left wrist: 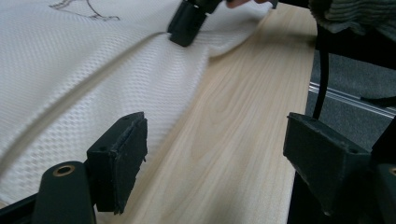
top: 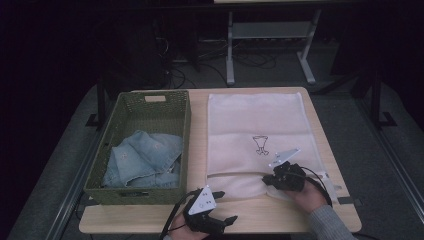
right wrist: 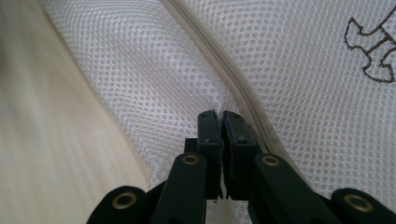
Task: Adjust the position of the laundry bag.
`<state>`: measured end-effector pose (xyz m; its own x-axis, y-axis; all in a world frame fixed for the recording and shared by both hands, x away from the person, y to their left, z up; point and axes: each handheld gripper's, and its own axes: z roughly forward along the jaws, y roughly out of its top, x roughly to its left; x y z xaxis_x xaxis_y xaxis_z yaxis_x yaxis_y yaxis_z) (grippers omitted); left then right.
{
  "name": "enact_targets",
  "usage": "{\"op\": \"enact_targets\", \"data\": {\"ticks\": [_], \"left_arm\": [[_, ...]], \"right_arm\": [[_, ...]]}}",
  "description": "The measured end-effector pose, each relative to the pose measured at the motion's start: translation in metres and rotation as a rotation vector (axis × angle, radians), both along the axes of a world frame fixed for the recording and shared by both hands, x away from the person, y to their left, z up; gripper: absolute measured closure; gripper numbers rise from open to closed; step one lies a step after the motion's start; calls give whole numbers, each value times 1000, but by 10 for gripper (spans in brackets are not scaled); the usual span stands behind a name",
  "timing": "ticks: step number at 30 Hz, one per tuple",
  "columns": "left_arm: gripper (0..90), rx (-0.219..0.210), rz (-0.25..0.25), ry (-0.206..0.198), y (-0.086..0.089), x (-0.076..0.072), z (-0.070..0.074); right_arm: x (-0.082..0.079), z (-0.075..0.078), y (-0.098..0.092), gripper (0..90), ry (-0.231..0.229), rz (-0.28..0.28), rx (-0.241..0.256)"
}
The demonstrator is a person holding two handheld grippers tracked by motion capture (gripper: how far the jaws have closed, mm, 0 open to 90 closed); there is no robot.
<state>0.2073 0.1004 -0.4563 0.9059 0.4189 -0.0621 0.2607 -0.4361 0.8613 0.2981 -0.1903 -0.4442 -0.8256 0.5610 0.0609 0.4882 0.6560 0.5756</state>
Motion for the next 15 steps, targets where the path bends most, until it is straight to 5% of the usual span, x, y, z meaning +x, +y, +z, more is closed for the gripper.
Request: {"op": "enact_targets", "data": {"ticks": [8,15], "left_arm": [[216,-3,2,-2,1,-1,2],[216,-1,6,0,0,-1,1]], "right_arm": [[-16,1,1,770,51,39,21],[-24,11,-23,639,29,-48,113]]}}
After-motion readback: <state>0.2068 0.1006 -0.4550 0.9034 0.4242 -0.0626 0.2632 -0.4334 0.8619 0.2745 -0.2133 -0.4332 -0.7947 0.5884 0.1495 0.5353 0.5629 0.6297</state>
